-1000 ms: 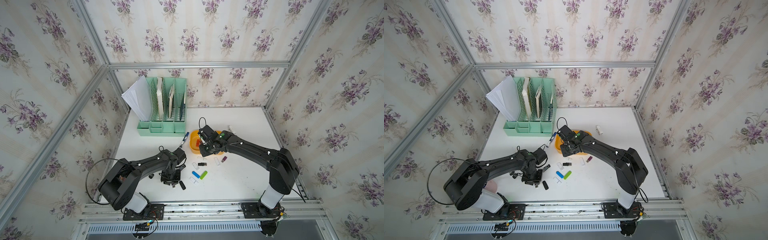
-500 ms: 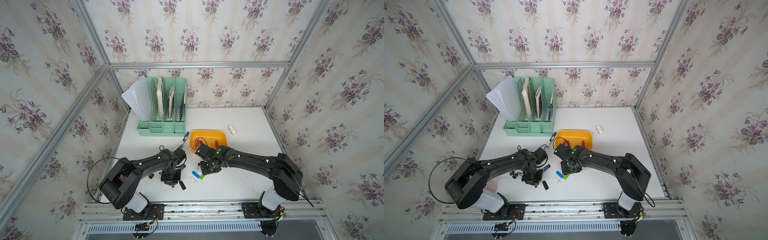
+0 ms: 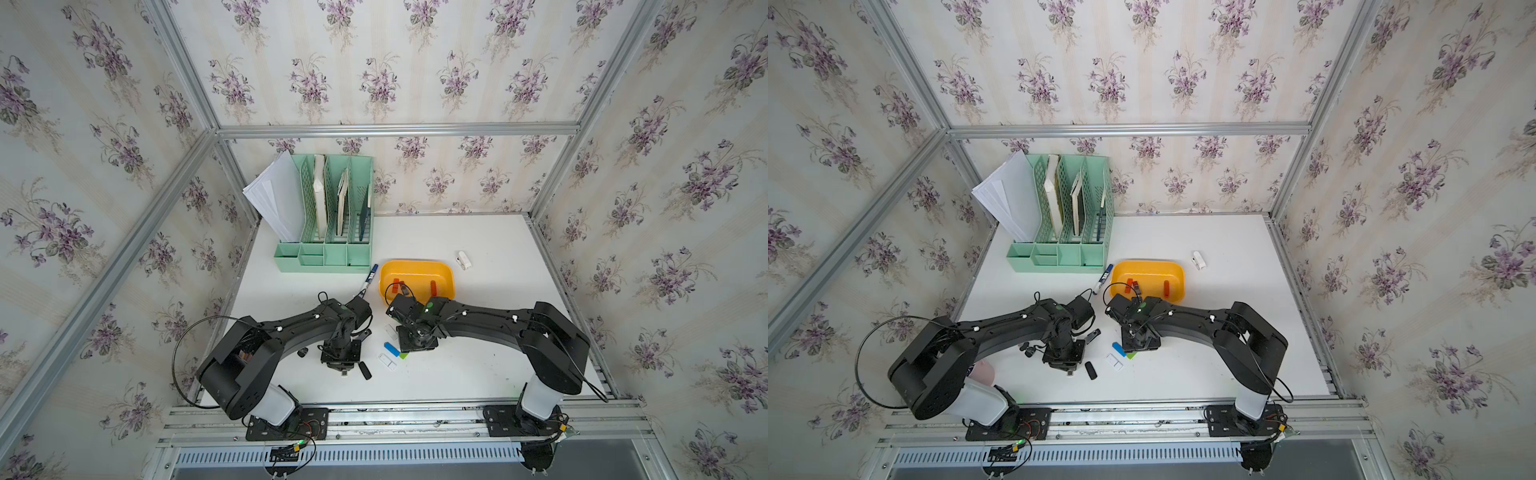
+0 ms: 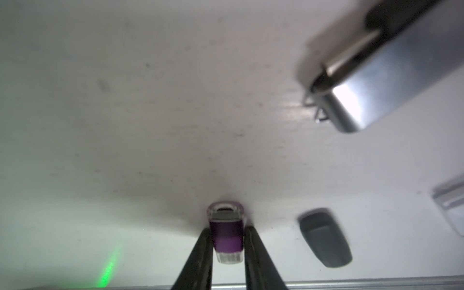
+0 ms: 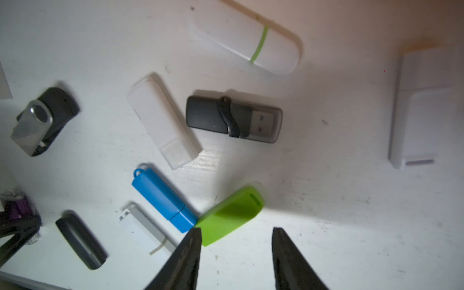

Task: Put the usb flash drive into the storage box
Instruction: Pick up the USB flash from the center of the board.

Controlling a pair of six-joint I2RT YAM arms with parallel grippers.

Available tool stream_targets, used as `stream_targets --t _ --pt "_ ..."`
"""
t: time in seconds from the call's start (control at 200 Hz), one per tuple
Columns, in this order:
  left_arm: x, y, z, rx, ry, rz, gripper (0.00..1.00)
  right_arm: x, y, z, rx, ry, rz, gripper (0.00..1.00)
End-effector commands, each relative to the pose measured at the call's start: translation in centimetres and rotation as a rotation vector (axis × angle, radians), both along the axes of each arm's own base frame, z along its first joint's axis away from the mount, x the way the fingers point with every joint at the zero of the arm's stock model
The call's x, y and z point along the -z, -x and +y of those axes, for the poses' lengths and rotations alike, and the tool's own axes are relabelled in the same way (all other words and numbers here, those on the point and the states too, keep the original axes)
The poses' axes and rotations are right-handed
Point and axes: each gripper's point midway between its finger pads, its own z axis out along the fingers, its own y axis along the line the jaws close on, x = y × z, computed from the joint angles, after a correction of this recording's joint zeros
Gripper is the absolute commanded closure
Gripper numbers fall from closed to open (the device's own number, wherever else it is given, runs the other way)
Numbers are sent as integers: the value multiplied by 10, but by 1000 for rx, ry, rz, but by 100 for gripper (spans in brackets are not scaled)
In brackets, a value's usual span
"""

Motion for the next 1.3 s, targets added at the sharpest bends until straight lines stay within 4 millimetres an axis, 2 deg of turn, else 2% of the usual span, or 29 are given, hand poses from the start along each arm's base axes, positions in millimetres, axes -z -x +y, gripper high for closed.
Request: stream_targets --t 0.0,0.33,0.564,0.919,1.174,1.299 --pt "6 1 11 18 -51 -5 73 -1 -9 3 43 4 -35 47" --pt "5 0 10 27 -49 -5 73 11 -12 -3 39 78 -27 46" --pt "6 0 10 30 -49 -1 73 22 -1 -13 26 106 12 46" --pt "7 0 10 32 -53 1 73 24 12 -20 18 118 42 48" --pt "9 1 10 34 -52 6 73 20 22 -16 4 109 49 42" --pt "8 1 11 37 -52 5 73 22 25 -18 4 115 56 44"
